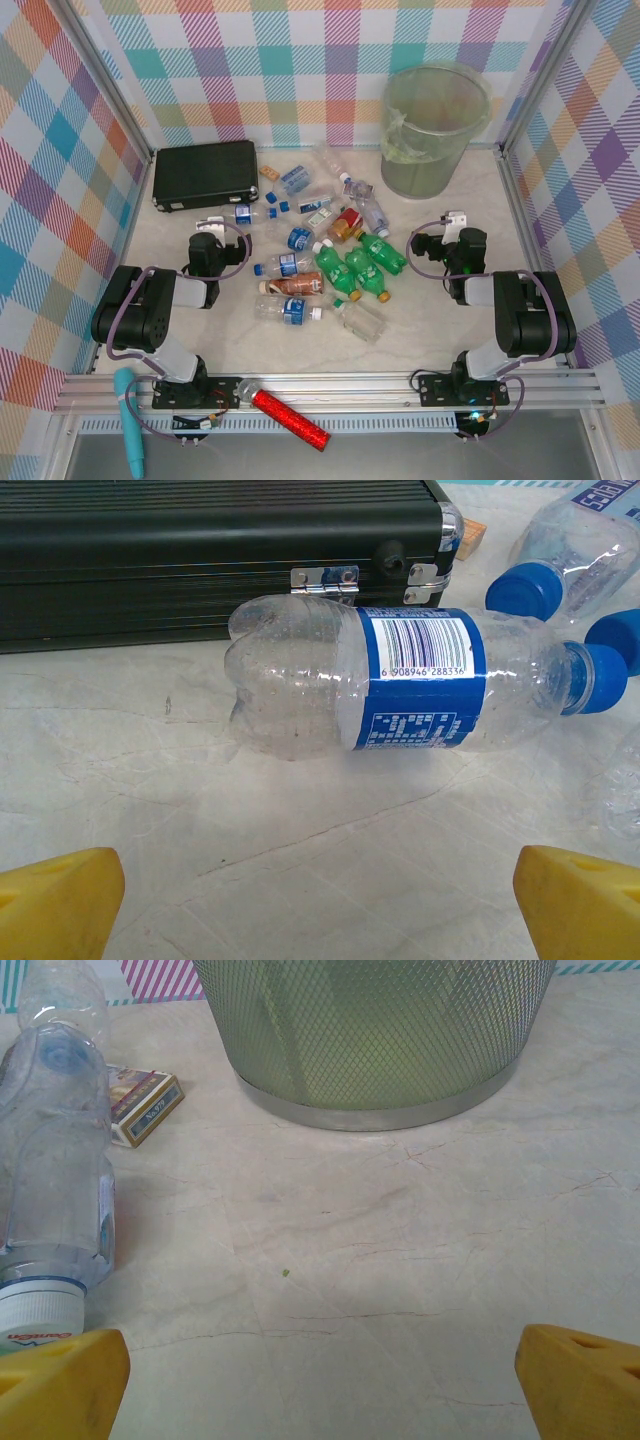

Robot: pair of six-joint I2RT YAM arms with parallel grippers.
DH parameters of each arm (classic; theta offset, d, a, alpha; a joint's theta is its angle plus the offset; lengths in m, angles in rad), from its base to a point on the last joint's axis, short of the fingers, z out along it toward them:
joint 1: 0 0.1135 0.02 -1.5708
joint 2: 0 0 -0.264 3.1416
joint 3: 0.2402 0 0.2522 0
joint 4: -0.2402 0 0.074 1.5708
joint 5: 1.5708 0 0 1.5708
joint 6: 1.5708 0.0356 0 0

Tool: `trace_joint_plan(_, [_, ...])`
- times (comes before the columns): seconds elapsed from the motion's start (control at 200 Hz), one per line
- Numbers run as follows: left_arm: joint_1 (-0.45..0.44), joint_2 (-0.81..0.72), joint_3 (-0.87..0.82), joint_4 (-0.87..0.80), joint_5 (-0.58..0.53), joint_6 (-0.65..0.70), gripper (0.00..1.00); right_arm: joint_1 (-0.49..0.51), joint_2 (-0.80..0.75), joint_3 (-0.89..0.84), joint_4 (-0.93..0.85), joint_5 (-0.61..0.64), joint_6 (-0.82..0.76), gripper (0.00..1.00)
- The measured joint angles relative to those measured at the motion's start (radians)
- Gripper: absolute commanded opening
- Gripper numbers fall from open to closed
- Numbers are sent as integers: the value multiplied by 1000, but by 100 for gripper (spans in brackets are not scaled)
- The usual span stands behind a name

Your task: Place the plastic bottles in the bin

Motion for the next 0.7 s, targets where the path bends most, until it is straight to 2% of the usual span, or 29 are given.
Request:
trace_joint_plan(0.535, [1,-3,4,-16,-1,-1,99,0,0,0,0,1,0,99])
trace_joint_plan(0.59, [2,-18,29,-87,-5,-1,100,1,-4,0,-2,11,0,99])
trace_joint_plan(0.7, [2,-37,240,-415,-55,-15,100,7,-102,3,-109,60,16,99])
